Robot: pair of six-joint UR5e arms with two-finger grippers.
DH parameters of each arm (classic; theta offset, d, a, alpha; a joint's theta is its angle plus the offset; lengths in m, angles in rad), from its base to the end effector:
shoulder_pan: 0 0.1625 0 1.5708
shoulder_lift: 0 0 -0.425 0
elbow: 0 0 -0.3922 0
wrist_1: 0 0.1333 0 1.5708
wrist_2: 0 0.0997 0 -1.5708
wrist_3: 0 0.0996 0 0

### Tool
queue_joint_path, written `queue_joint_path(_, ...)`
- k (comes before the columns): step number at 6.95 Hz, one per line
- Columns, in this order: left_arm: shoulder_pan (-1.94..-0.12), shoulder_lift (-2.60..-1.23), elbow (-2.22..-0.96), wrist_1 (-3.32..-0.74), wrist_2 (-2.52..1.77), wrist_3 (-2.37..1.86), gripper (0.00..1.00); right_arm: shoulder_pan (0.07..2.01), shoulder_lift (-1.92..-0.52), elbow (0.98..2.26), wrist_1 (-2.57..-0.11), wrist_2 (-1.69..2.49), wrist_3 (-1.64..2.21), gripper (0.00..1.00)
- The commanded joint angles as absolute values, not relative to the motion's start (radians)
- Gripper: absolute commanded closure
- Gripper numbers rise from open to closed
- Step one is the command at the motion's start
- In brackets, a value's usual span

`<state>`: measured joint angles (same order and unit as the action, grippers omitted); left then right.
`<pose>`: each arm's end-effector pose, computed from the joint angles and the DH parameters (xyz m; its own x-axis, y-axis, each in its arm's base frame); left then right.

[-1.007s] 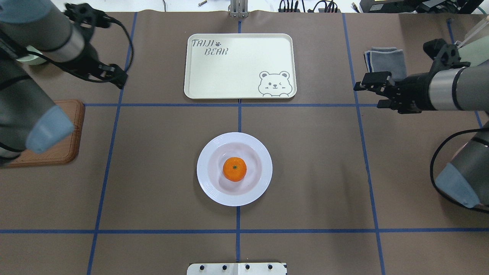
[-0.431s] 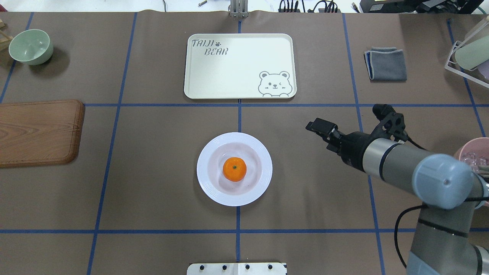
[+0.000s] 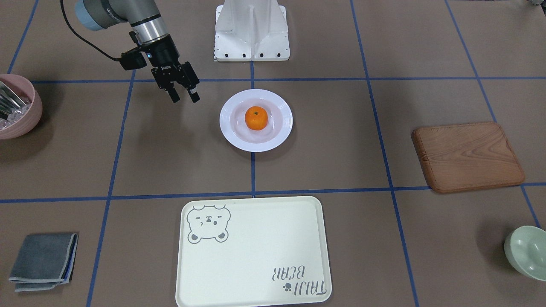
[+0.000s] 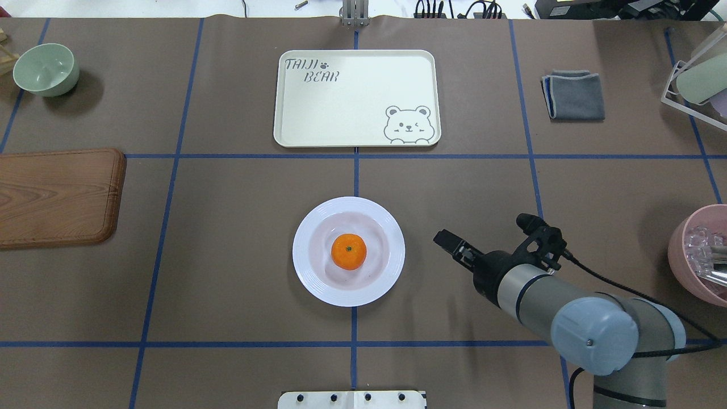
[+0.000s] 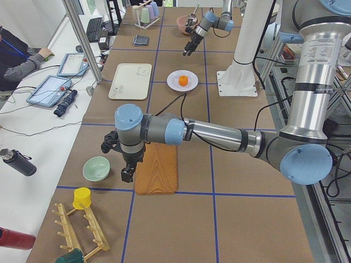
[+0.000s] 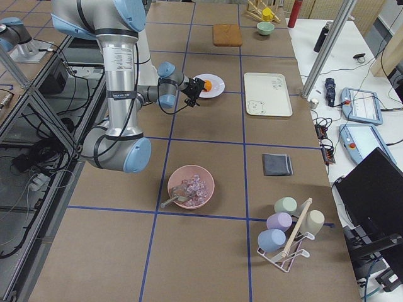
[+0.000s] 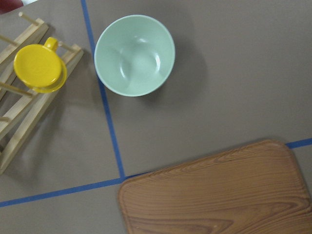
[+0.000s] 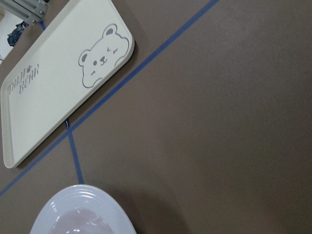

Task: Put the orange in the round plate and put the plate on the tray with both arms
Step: 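Move the right gripper to the plate rim nearest the robot while the left arm withdraws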

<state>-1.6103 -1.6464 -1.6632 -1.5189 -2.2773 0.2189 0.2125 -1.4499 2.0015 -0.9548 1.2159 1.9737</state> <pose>-0.0894 -0.5235 0.5844 0.7533 0.2596 -0.6043 -0.1274 0.9590 0.2531 -0.4634 -0.2718 0.3238 0.1528 0.4091 0.8996 -0.6197 0.7487 -0.2352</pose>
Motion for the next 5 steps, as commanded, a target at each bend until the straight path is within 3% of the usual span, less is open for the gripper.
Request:
queue_joint_path(1, -1.651, -1.598, -1.671, -1.534, -2.292, 0.249, 0.01, 0.166, -1.308, 1.89, -0.963, 1.194, 2.066, 0.1)
queue_joint_path(5, -1.661, -1.585, -1.674, -1.534, -2.313, 0.249, 0.01, 0.097, -1.26, 1.84, -0.966, 1.166, 2.099, 0.28)
